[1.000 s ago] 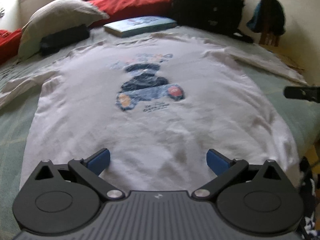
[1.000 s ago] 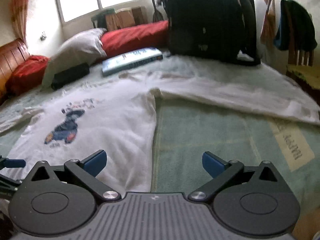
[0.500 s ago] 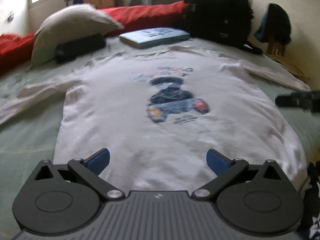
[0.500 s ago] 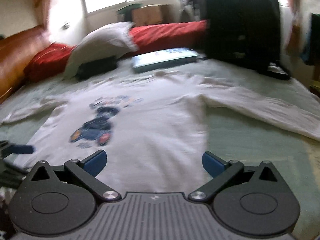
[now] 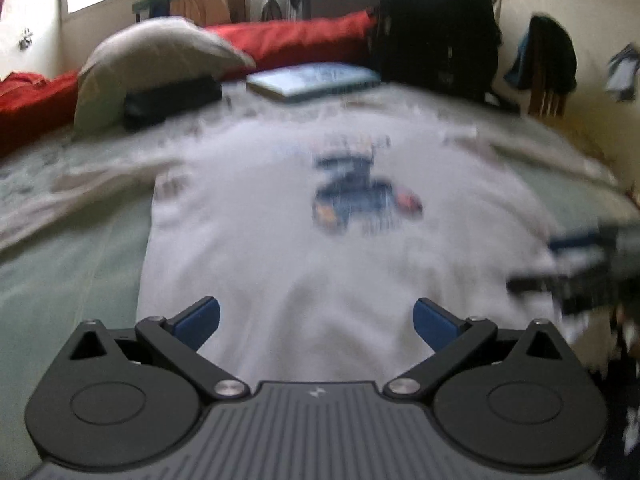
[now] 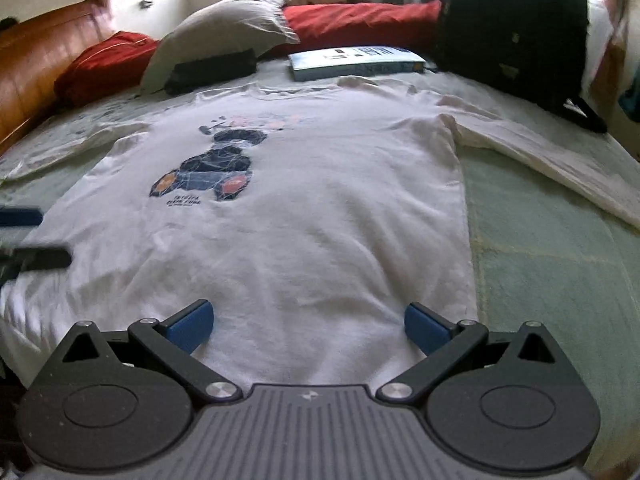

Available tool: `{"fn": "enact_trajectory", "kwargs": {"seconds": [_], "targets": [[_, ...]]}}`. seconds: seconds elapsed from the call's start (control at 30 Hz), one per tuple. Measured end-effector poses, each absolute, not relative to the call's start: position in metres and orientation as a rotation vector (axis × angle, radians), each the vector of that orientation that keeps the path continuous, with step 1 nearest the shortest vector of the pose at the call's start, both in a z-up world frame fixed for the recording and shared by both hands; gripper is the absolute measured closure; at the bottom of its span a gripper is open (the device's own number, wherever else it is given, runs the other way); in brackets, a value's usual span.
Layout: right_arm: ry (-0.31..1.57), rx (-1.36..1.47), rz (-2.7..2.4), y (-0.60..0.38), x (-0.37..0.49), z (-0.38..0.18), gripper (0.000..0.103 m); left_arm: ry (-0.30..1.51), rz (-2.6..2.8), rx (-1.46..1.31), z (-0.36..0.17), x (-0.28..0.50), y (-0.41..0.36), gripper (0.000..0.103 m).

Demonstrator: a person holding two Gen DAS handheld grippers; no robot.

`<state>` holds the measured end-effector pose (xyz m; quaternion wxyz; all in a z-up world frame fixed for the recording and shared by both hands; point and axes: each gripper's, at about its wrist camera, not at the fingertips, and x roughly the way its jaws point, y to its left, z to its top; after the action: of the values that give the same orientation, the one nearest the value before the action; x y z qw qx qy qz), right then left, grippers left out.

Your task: Fold clothes

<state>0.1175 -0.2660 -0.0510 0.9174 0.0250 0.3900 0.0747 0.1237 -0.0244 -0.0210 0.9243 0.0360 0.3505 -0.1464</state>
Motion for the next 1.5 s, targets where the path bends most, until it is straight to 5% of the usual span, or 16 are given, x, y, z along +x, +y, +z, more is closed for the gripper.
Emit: {"fn": "enact_trajectory", "kwargs": {"seconds": [0.27, 0.97, 1.5], "targets": [[0.784, 0.135, 0.133, -0.259, 0.102, -0.040, 0.000, 0.780, -0.255, 0.153, -0.045, 0.190, -0.058, 0.001], [0.805, 0.008, 0.167, -0.237, 0.100, -0.058, 0.000, 0.797, -0.245, 0.093, -0.056, 0.129, -0.033, 0.001], [0.715, 0.244, 0.187, -0.264, 0.114, -0.021, 0.000, 0.751, -0.262, -0.067, -0.027, 0.154, 0.035, 0.001]]}}
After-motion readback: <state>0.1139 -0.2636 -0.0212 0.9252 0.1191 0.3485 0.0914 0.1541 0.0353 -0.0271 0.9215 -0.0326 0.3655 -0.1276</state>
